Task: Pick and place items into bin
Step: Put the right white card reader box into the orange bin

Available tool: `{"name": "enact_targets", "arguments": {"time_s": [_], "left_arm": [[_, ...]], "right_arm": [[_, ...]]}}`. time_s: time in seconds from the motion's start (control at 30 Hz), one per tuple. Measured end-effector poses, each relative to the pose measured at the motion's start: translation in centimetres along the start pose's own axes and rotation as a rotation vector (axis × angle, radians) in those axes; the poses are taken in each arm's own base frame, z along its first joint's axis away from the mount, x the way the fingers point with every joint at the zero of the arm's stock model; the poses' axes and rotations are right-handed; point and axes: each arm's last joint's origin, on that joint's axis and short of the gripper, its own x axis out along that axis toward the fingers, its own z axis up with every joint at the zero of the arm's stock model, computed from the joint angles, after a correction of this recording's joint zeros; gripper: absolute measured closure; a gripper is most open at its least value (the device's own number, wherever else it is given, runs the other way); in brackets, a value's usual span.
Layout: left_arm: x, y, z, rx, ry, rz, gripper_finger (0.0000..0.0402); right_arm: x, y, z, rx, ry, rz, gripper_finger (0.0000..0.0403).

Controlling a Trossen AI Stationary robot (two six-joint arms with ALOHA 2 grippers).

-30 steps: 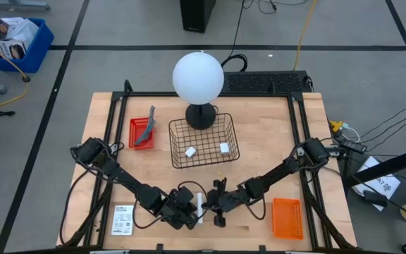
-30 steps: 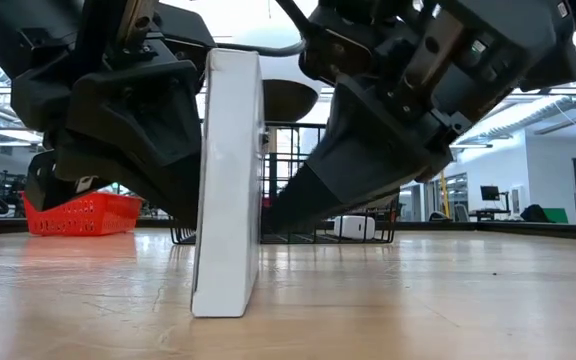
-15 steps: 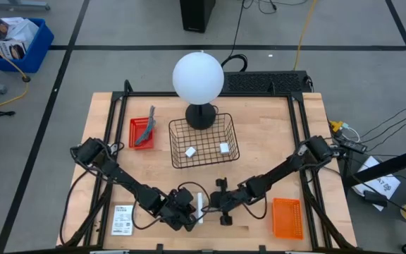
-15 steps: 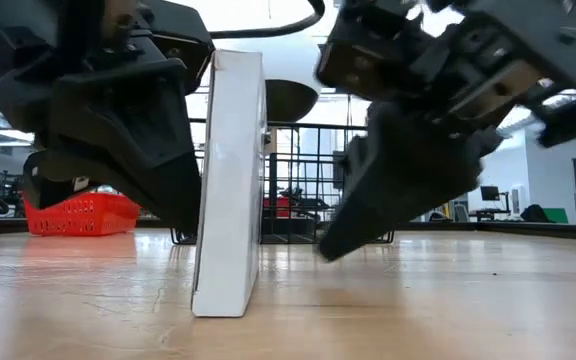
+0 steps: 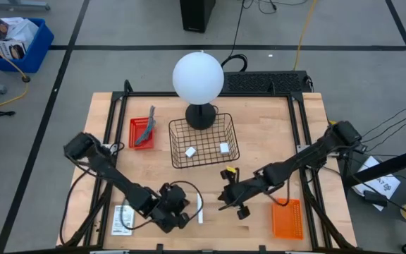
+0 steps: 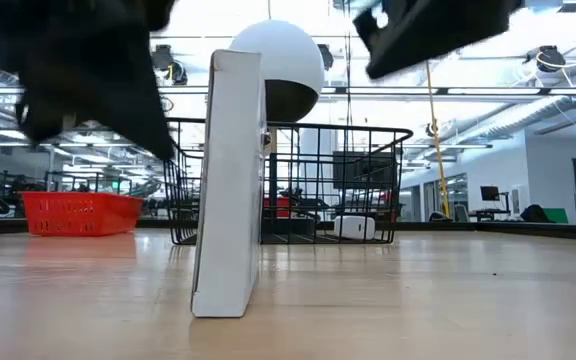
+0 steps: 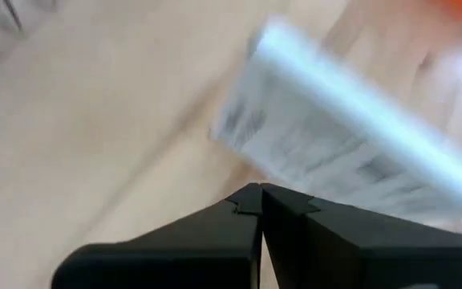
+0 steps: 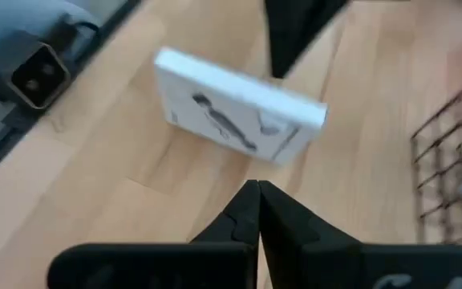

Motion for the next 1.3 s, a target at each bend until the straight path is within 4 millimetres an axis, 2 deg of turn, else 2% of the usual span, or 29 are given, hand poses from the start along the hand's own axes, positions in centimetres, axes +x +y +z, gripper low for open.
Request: {"name": "enact_targets", "arguments": {"time_s": [0.13, 0.3, 0.47, 0.6, 0.83, 1.1, 1.3], "left_arm": [[-3.4, -0.7, 1.1, 0.070, -0.174, -0.024, 0.0394], [-7.1, -0.9, 2.8, 0.118, -0.298, -0.064, 0.0394], [-9.3, -0.7, 4.1, 0.168, -0.349, -0.086, 0.0394], [-10.3, 0.0, 4.4, 0.230, -0.339, -0.061, 0.0394], [-11.2, 1.0, 4.6, 0.280, -0.291, -0.030, 0.0394], [-11.4, 0.9, 4.1, 0.335, -0.273, -0.035, 0.0394], [-11.7, 1.1, 3.7, 0.361, -0.271, -0.010, 0.0394]], "right_arm": [[-1.4, -0.2, 0.7, -0.112, -0.050, 0.027, 0.0368], [-1.4, -0.5, 0.9, -0.206, -0.074, 0.059, 0.0281], [-0.5, -0.6, 1.2, -0.328, -0.119, 0.022, 0.0176], [-0.3, -0.7, 2.4, -0.383, -0.187, -0.042, 0.0123], [-1.0, -0.9, 4.5, -0.221, -0.352, -0.292, 0.0113], [-1.1, -1.2, 4.8, 0.106, -0.431, -0.210, 0.0121], [-0.9, -1.4, 4.6, 0.127, -0.423, -0.095, 0.0121]]}}
